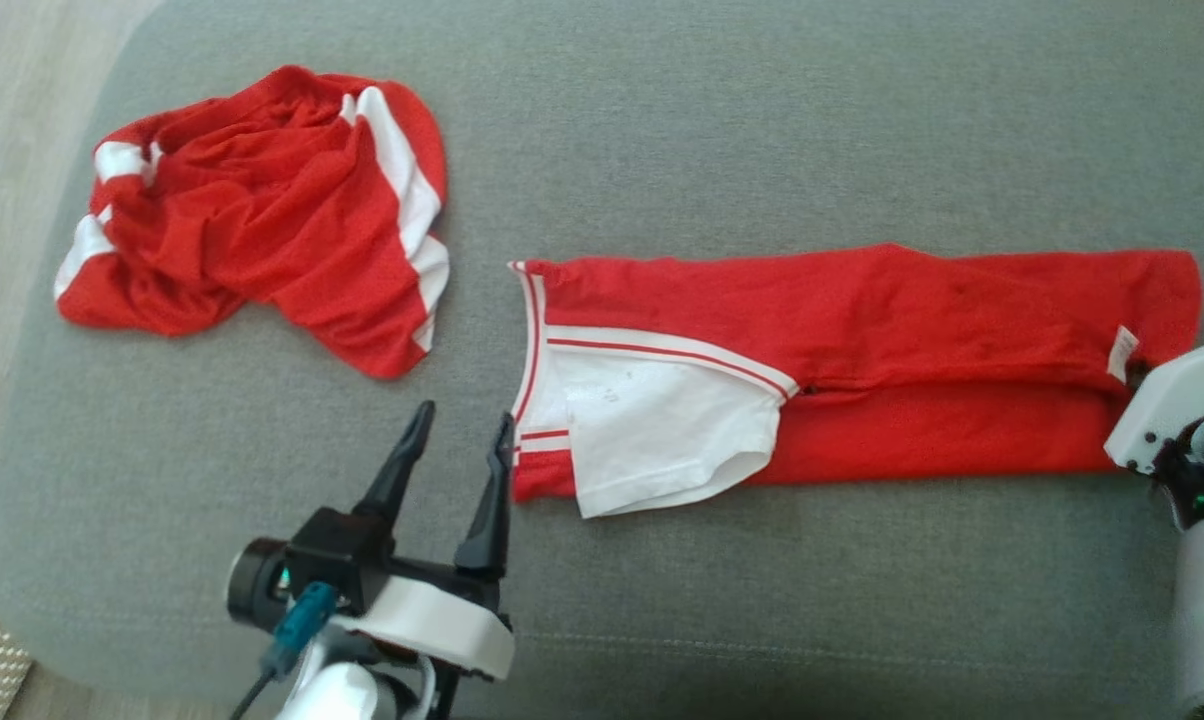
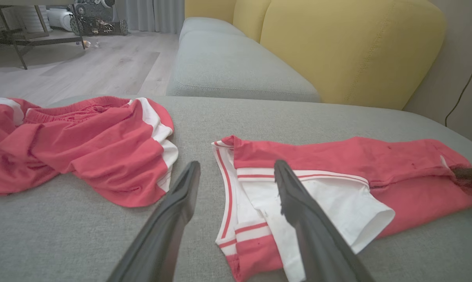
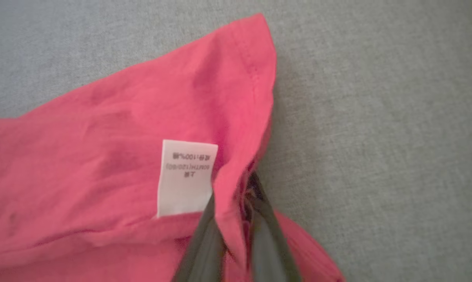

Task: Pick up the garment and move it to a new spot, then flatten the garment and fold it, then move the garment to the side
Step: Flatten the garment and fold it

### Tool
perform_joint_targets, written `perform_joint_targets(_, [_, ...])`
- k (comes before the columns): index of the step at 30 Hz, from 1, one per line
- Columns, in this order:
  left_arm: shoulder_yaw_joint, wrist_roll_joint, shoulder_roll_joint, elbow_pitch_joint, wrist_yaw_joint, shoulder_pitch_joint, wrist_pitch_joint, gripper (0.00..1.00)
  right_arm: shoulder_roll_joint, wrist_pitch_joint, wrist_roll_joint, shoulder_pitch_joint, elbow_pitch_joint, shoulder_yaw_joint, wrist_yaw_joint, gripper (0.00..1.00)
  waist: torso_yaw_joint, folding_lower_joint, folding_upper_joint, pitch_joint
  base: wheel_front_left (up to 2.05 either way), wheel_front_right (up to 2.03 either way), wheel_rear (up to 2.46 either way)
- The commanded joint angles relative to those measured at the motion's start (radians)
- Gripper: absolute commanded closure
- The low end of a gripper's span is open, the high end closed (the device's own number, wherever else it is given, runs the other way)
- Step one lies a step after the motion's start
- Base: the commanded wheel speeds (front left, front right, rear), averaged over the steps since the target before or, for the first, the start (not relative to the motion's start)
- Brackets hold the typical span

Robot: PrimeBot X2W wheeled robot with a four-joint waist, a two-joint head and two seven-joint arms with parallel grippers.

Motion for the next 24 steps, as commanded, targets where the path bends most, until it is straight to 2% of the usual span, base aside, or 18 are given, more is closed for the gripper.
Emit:
perform_joint_targets(1, [0.049,0.012,0.000,-0.029,-0.008,-0.011,-0.012,0.00,-0.008,0.000,0.014,0.020,-0.012,0.026,0.005,1.00,-0.011,0.0001,0.0000,0.001,0.00,0.00,0.00])
perform_joint_targets(8, [0.083,0.032,-0.017,-0.029,-0.036,0.004,-0.012,0.00,-0.078,-0.002,-0.069,0.018,-0.124,-0.010,0.005,1.00,-0.073,0.0001,0.0000,0.008,0.00,0.00,0.00])
perform_joint_targets(13, [0.094,0.048,-0.032,-0.021,-0.060,0.001,-0.012,0.00,-0.114,0.021,-0.190,0.021,-0.277,-0.016,0.005,1.00,-0.107,0.0001,0.0000,0.017,0.00,0.00,0.00])
perform_joint_targets(17, [0.106,0.061,-0.043,-0.010,-0.074,-0.003,-0.012,0.00,-0.067,0.053,-0.175,0.027,-0.404,0.030,0.005,1.00,-0.121,0.0001,0.0000,0.018,0.00,0.00,0.00])
perform_joint_targets(24, [0.116,0.077,-0.063,0.018,-0.104,-0.003,-0.012,0.00,0.020,0.142,-0.086,0.106,-0.700,0.211,0.005,1.00,-0.116,0.0001,0.0000,0.002,0.00,0.00,0.00])
